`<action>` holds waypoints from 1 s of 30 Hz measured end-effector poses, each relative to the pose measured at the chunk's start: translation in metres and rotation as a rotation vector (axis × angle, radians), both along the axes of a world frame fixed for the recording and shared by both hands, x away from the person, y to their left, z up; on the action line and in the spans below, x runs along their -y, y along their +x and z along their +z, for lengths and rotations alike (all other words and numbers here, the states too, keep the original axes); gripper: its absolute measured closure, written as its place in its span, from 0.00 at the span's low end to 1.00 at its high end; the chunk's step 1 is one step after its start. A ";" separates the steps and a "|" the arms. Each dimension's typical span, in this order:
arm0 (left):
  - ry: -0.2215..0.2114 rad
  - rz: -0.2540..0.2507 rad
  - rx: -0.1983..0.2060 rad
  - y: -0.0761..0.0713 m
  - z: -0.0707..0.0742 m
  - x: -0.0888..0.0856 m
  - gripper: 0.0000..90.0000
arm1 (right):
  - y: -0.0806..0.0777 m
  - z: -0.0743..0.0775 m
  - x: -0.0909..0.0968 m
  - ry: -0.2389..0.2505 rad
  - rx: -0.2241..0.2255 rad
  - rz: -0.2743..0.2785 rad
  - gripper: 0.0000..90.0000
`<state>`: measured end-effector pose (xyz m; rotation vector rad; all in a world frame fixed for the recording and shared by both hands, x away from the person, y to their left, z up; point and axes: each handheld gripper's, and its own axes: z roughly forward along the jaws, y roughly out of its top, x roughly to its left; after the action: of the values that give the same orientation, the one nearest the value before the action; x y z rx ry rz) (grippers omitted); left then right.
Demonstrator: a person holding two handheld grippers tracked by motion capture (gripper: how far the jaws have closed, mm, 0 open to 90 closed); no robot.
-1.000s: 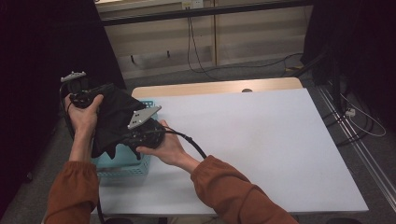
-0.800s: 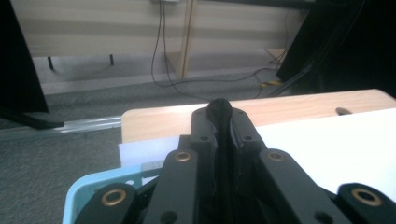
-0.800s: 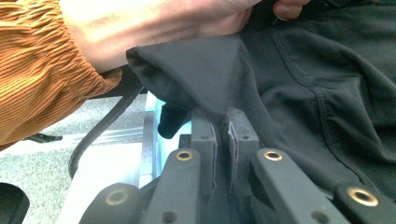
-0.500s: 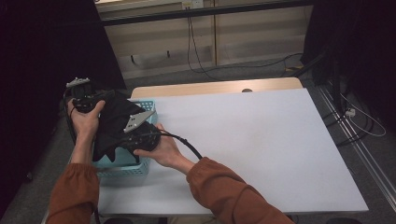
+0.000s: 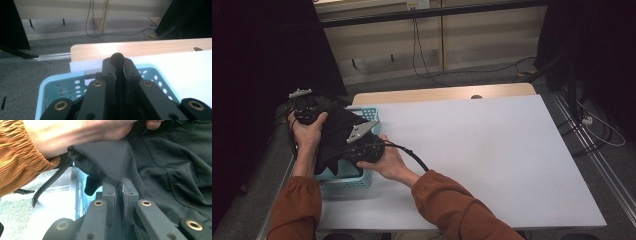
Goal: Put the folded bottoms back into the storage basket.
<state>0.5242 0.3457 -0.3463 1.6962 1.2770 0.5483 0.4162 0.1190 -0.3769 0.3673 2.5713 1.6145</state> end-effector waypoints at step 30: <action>0.052 0.004 -0.096 0.021 -0.039 0.010 0.92 | 0.008 -0.029 -0.003 -0.038 -0.055 0.003 0.93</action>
<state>0.5447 0.3361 -0.3853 1.7820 1.3450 0.5111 0.4242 0.1218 -0.4060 0.4106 2.6394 1.5751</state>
